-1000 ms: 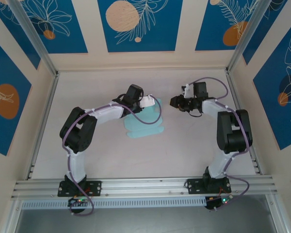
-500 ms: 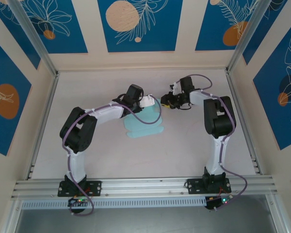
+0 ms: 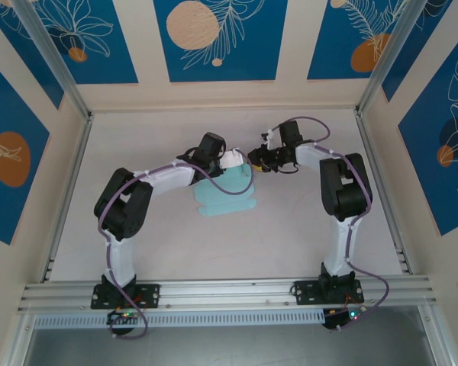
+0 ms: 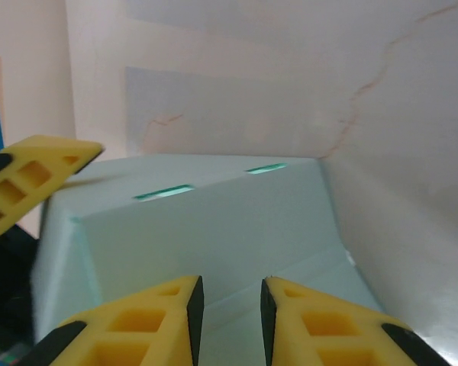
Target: Fold the paper box
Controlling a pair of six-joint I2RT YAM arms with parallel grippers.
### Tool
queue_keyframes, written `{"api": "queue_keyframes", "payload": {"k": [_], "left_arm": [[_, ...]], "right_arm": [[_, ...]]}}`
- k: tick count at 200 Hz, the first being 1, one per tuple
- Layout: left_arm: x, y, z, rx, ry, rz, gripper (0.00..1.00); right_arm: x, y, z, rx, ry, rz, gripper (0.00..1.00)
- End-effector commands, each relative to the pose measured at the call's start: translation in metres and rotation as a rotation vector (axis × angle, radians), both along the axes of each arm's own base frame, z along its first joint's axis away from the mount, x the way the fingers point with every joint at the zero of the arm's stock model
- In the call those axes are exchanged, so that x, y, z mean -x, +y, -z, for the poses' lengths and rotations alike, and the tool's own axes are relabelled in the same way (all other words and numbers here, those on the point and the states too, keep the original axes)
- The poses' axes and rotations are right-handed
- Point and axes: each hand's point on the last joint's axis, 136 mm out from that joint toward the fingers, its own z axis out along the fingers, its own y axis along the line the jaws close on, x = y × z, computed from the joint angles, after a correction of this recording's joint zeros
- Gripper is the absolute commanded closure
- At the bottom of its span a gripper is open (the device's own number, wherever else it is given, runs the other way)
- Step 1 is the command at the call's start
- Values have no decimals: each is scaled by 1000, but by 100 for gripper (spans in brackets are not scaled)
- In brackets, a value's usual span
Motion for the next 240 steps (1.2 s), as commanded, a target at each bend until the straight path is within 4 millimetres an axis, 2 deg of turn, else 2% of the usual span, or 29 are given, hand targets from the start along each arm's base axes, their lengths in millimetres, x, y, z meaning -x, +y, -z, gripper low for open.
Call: {"api": "queue_keyframes", "payload": {"k": [1,37,63,88,131,173,210,240], "left_arm": [[19,-3,40,-33,108,22,75],[20,-5,42,-31,108,18,75],[20,-6,39,-22,104,13,75],[20,-6,38,-20,104,8,75],[19,-6,40,-21,101,5,75],[22,-6,42,-25,103,20,75],[24,-4,44,-53,97,46,75],[25,-4,43,-65,91,63,75]], "right_arm": [[19,28,-36,-86,38,-71,71],[30,38,-20,-149,206,2,71],[40,31,-9,-149,240,69,69],[49,17,-9,-103,186,116,65],[67,9,0,-54,120,113,54],[59,-23,11,51,3,156,50],[52,-52,3,39,-103,172,50],[61,-62,-15,63,-224,144,49]]}}
